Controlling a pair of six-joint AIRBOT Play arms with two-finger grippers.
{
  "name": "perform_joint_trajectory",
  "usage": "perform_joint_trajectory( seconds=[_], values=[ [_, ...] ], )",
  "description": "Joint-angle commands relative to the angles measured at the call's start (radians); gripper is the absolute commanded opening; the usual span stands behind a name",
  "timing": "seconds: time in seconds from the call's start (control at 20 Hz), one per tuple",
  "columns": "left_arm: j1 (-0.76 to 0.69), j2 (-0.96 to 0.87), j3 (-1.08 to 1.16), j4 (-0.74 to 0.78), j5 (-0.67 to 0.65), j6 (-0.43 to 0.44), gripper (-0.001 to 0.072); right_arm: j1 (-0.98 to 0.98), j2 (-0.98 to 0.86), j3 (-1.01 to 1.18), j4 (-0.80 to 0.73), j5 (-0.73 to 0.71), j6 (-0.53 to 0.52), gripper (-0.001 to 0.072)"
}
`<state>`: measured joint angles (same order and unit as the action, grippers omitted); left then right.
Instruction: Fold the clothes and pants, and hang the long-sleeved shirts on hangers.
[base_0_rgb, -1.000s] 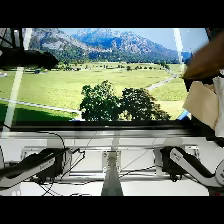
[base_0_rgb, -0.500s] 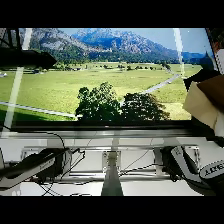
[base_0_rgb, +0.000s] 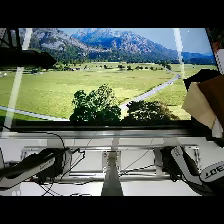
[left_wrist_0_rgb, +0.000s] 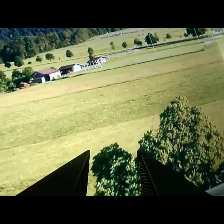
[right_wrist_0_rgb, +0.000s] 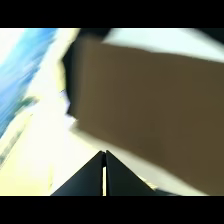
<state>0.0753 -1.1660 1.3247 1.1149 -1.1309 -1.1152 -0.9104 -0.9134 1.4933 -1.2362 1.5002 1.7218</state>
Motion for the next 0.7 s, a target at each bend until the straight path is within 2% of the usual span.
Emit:
perform_joint_trajectory(
  seconds=[0.0,0.1,0.2,0.4,0.5,0.65],
  values=[
    [0.001,0.001,0.001,0.000,0.000,0.000,0.0322,0.222,0.001,0.000,0.082,-0.001,-0.068,0.0011],
    [0.001,0.001,0.001,0.000,0.000,0.000,0.0322,0.452,0.001,0.000,0.056,-0.027,-0.067,0.0011],
    [0.001,0.001,0.001,0.000,0.000,0.000,0.0323,0.700,0.001,0.000,-0.037,-0.069,-0.067,0.0010],
    [0.001,0.001,0.001,0.000,0.000,0.000,0.0322,1.113,-0.018,0.000,-0.443,-0.098,-0.039,0.0010],
    [0.001,0.001,0.001,0.000,0.000,0.000,0.0322,1.178,-0.043,0.000,-0.588,-0.097,0.028,0.0010],
    [0.001,0.001,0.001,0.000,0.000,0.000,0.0322,1.178,-0.101,0.000,-0.708,-0.006,0.230,0.0011]
  ],
)
